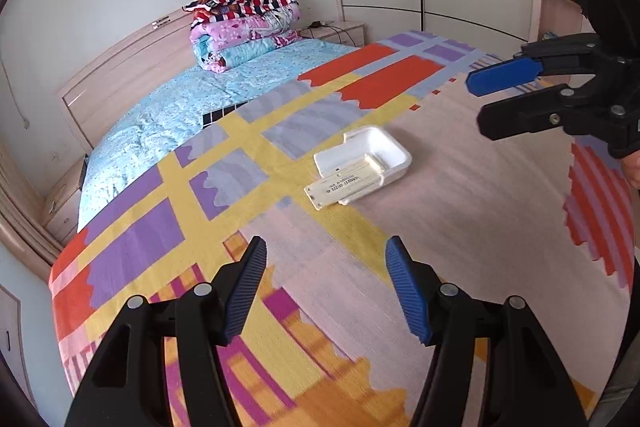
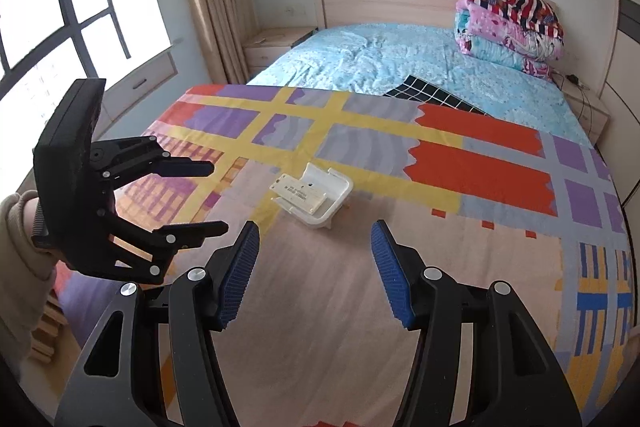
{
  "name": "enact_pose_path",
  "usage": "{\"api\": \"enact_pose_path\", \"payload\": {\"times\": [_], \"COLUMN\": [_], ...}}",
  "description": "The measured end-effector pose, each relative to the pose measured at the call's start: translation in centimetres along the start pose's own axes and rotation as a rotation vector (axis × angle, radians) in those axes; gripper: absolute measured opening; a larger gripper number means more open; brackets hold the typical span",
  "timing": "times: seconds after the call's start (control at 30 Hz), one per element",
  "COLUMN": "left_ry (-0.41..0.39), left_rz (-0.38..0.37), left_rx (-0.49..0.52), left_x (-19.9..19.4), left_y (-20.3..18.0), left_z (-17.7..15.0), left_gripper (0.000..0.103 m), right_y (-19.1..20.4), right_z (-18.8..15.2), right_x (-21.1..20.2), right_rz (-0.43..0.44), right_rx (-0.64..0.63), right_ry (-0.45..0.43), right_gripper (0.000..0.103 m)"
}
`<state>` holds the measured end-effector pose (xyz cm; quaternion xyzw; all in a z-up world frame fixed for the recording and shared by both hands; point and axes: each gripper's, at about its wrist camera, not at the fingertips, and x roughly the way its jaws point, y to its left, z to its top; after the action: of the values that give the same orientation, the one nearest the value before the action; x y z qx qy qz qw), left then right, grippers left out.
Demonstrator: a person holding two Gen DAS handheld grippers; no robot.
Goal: Collect trash
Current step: 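Raise both open grippers from the bin toward the white plastic box, then grasp the white box with the right gripper while the left gripper grasps the paper card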
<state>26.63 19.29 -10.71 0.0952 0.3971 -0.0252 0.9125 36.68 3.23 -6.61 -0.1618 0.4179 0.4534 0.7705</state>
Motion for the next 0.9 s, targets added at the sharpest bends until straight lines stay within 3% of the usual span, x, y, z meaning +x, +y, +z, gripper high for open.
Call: {"api": "enact_pose_path", "payload": {"times": [0.13,0.4,0.6,0.67,0.73,0.9], "left_ry": [0.004,0.022,0.003,0.002,-0.005,-0.068], "left_rz": [-0.002,-0.034,-0.04,-0.049,-0.061,-0.117], "left_rx": [0.036,0.052,0.146,0.174,0.205,0.265], "left_x": [1.6,4.1,5.0,5.3,5.4,4.0], "left_y": [0.7,1.9,1.2,1.1,0.8,-0.4], "left_z": [0.7,1.9,2.9,3.1,3.3,2.7], "left_gripper": [0.059,0.059,0.056,0.055,0.055,0.055], "right_y": [-1.0,-1.7,-1.7,-2.2,-2.4,-2.9], "right_z": [0.7,1.5,1.8,2.0,2.1,2.0], "right_x": [2.2,3.9,5.5,5.8,6.1,6.2], "right_rz": [-0.003,-0.035,-0.038,-0.028,-0.04,-0.027], "right_rx": [0.024,0.024,0.004,0.022,0.019,0.008], "right_ry": [0.038,0.064,0.126,0.146,0.159,0.172], "right_gripper": [0.051,0.051,0.051,0.045,0.024,0.015]}}
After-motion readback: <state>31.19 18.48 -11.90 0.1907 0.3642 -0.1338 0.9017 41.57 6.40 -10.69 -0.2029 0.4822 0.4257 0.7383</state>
